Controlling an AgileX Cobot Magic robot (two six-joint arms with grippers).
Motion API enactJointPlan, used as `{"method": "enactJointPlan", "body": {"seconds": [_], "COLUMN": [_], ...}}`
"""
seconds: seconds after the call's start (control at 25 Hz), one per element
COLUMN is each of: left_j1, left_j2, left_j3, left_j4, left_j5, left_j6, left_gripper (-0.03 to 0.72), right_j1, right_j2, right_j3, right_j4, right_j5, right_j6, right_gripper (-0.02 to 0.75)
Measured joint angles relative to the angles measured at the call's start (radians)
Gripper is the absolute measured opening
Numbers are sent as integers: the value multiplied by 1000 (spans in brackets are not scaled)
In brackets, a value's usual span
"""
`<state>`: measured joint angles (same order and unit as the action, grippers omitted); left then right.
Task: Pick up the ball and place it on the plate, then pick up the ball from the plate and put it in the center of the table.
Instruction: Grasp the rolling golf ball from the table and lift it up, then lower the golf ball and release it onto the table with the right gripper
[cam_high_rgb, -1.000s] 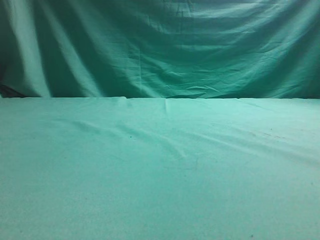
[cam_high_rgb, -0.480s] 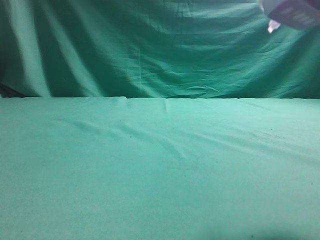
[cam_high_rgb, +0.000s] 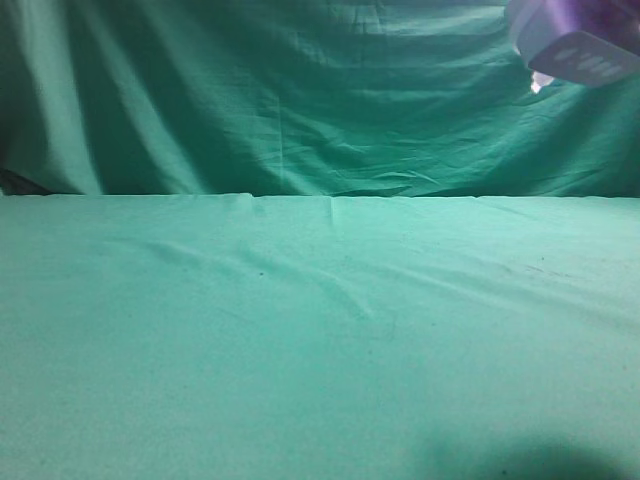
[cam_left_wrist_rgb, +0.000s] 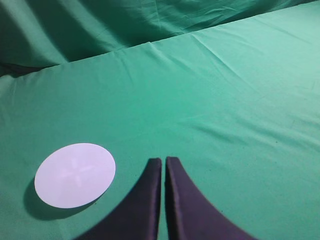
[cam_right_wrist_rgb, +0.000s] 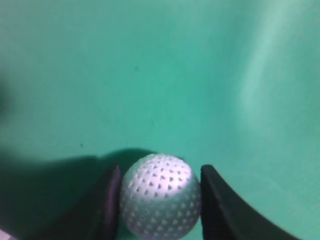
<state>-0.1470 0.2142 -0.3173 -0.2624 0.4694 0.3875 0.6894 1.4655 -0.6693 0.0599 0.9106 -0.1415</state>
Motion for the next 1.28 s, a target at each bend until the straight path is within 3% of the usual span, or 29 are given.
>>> {"method": "enactJointPlan", "body": {"seconds": [0.28, 0.48, 0.84, 1.08, 1.28], "left_j1": [0, 0, 0, 0, 0], "left_j2": [0, 0, 0, 0, 0], "left_j3": [0, 0, 0, 0, 0], "left_j4": [0, 0, 0, 0, 4], "left_j5": [0, 0, 0, 0, 0], "left_j6": [0, 0, 0, 0, 0], "left_gripper": [0, 0, 0, 0, 0], "right_j1": [0, 1, 15, 100, 119], "right_j2": [1, 35, 351, 563, 706], "right_j3": [-277, -512, -869, -1034, -1155], "right_j4": [-31, -29, 160, 168, 143], "right_j5": [30, -45, -61, -89, -122], "right_j6": [-2, -49, -216, -306, -313], "right_gripper": [331, 331, 331, 331, 331]}}
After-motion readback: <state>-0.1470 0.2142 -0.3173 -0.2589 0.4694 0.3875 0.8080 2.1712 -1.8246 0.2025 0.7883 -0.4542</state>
